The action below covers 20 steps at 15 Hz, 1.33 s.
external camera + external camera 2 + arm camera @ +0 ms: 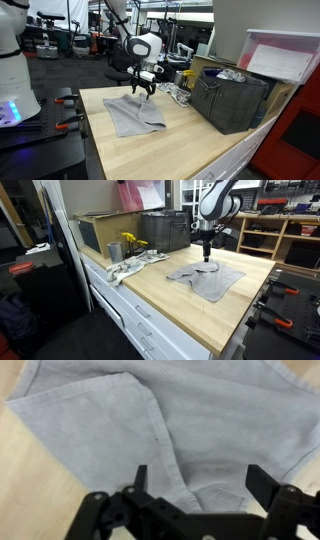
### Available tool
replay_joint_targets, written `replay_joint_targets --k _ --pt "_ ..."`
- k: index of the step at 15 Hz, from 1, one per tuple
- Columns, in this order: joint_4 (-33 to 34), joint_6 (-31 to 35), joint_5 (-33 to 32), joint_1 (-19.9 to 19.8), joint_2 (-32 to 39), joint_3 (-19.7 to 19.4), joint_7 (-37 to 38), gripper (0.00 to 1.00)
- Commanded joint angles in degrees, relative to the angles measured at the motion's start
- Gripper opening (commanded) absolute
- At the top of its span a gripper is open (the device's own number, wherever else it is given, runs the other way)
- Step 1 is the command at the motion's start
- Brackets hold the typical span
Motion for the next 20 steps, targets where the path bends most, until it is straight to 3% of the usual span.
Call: replay_joint_targets --k 1,5,9,10,11,13,20 --pt "2.51 8.85 -8.34 2.21 5.83 -4.15 11.61 1.00" --pt "4.24 11.81 -16.98 4.27 10.27 -7.65 23.16 1.00" --pt "5.39 10.82 -20.43 5.21 12.28 -8.61 28.66 1.00" --pt "5.36 10.80 -20.95 5.42 12.50 -8.80 29.41 0.95" --pt "5.47 10.54 -21.24 5.62 12.77 -9.03 30.16 0.72" --pt "5.35 10.25 -21.56 5.61 13.04 -9.23 30.93 0.68" --pt "4.25 8.40 -21.28 4.98 12.75 -9.14 31.19 0.15"
